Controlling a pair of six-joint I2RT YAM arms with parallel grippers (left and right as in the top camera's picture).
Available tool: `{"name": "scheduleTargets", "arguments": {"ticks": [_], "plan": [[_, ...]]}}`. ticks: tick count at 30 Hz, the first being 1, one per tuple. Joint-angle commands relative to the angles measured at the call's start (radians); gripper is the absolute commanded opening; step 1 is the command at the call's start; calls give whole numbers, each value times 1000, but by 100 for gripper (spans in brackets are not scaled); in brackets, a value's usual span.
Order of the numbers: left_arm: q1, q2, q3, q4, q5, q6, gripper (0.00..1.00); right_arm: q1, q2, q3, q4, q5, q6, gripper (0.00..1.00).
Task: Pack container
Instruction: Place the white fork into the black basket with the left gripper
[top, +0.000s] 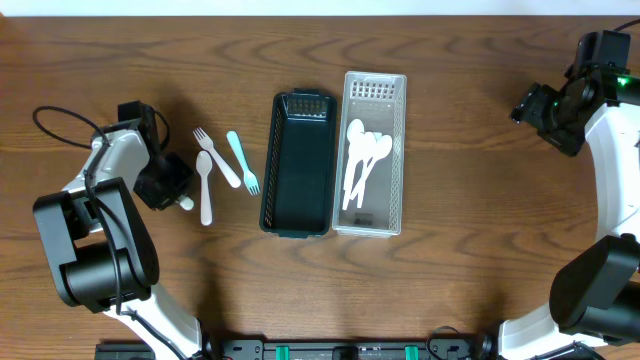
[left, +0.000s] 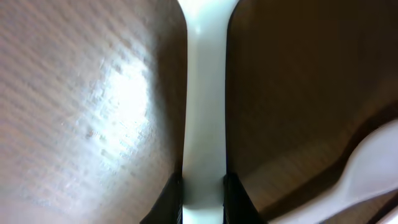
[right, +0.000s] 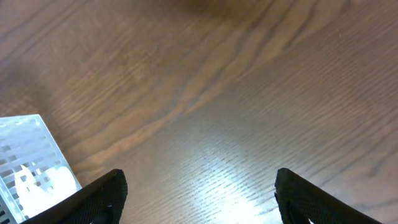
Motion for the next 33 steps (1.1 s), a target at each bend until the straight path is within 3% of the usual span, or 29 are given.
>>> {"name": "scheduleTargets", "arguments": {"ticks": [1,7,13,16,20,26,29,33], "plan": [[3,-56,76,-48,6,78,6,-1,4,-7,-5,3,-7,79],[-53,-219,225,-184,63,175,6,-1,4,-6,-7,3,-6,79],[-293,-358,246,-198,179,310,6,-1,4,-6,1,3,-6,79],[-446,-354,241,-204,167,411,6,-1,4,-6,3,3,-6,79],[-599,-302,206,-175,44,414,6,-1,4,-6,9,3,-6,80],[-694,-152,197,-146,39,404,7,-1,4,-6,16,3,-6,80],[-714,-96,197,-132,39,376,12,-1,4,-6,16,3,-6,80],[-706,-96,212,-139,38,352,38,-1,4,-6,16,3,-6,81]]}}
